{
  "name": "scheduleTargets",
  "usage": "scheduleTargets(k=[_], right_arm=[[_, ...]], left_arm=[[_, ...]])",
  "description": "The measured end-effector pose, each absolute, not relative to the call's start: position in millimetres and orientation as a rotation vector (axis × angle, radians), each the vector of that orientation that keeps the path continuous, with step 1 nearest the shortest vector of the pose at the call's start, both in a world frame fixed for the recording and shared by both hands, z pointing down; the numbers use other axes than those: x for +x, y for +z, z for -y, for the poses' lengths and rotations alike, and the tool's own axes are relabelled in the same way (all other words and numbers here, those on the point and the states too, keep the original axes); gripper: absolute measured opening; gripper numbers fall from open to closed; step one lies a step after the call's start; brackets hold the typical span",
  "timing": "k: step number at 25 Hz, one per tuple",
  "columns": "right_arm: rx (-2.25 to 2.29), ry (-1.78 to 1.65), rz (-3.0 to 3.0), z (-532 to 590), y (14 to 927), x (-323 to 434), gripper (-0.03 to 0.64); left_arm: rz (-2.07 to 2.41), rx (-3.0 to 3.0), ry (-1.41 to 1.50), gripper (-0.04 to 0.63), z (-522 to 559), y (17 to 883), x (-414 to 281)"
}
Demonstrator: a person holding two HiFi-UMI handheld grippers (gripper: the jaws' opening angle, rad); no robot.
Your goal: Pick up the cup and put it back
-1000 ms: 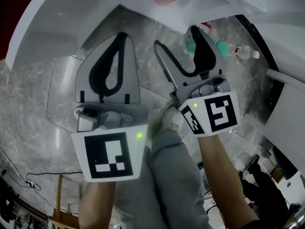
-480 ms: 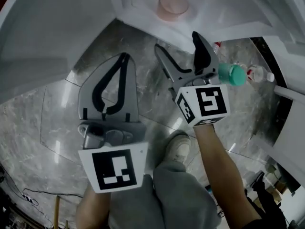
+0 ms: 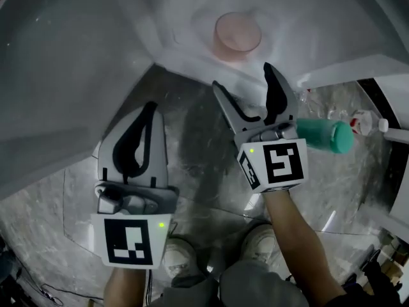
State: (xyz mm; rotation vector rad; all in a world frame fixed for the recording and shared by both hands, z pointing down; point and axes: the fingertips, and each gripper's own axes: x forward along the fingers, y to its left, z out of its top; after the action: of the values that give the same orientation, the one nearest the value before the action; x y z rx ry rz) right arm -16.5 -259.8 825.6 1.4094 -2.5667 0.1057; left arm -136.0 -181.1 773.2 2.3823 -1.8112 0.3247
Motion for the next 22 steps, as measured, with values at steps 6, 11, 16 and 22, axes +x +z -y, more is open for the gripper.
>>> scheduleTargets(k=[6,11,16,22], right_arm=[[1.453,0.052,2.594,285.2,823.2,-23.6,0.400],[1.513,0.025,2.598,309.4,827.4,-27.2,0.400],[1.488,-0.019,2.576,325.9,830.7,-37.3,0.400],[1.527,-0.075,2.528,340.6,828.8,-37.8,0.397]], left_arm=[[1.745,2.395,0.316,0.012,176.5,790.2,-132.5],[1.720,2.416,0.260,0.012,173.7,790.2,-136.9],[1.730,2.461,0.198,0.012,169.9,775.9,-141.9],[1.750,2.422,0.266,0.012,158.0,778.6,-152.3]])
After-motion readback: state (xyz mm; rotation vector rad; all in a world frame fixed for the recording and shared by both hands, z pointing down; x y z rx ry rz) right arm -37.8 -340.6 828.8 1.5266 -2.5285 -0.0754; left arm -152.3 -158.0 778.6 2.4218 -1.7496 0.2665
